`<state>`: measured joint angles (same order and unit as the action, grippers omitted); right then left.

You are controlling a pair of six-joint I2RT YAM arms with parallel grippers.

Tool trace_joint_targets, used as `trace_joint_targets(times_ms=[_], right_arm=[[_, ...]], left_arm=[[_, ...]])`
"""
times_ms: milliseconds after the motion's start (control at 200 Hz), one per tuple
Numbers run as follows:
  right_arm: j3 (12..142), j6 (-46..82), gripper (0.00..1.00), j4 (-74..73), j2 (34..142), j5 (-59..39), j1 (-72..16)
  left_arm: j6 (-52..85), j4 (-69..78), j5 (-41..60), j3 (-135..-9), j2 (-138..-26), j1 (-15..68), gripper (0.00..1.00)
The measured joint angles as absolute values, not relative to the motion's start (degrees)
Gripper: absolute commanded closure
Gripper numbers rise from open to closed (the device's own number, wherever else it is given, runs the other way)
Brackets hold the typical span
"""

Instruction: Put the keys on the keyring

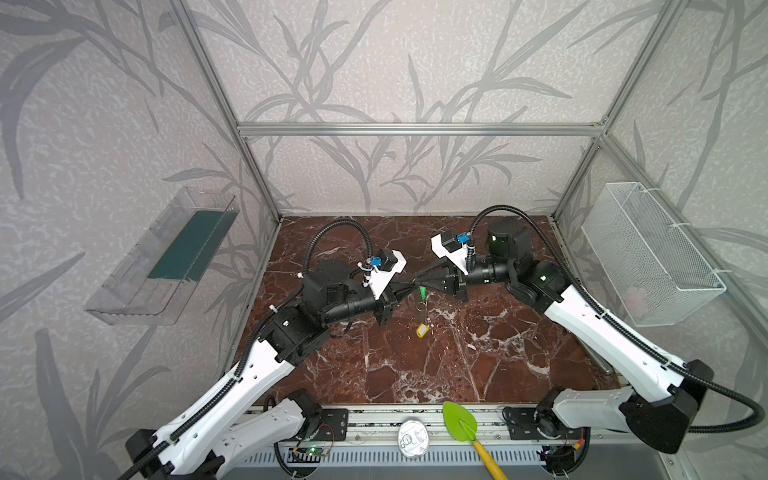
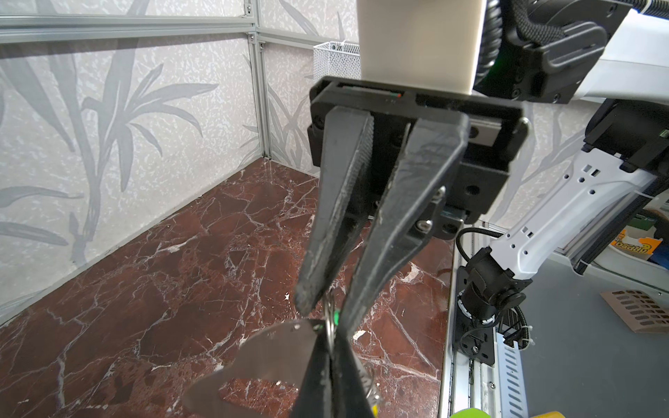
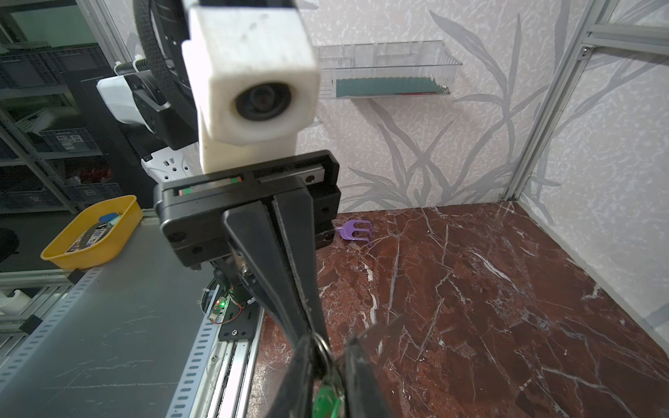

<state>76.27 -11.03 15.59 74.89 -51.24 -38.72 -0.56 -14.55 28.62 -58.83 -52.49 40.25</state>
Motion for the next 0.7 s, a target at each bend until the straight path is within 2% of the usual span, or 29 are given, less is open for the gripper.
trace_joint_targets(times_ms=[145,485,700], right_arm=[[76.27,-11.2,1.0,15.42,75.46,-53.21,-38.5],[77.03,-13.63,1.0,16.51,75.88,-53.91,-38.41],[78.39,-16.53,1.0,19.03,76.07,-49.21,-38.76]], left_arm=[[-0.62,-14.72,28.34,-58.59,-52.18,40.16,1.0],[-0.43,-14.11,27.81,-57.89,-51.64,40.07,1.0],[-0.32,-14.33,25.28,-57.89,-51.72,40.14,0.92]])
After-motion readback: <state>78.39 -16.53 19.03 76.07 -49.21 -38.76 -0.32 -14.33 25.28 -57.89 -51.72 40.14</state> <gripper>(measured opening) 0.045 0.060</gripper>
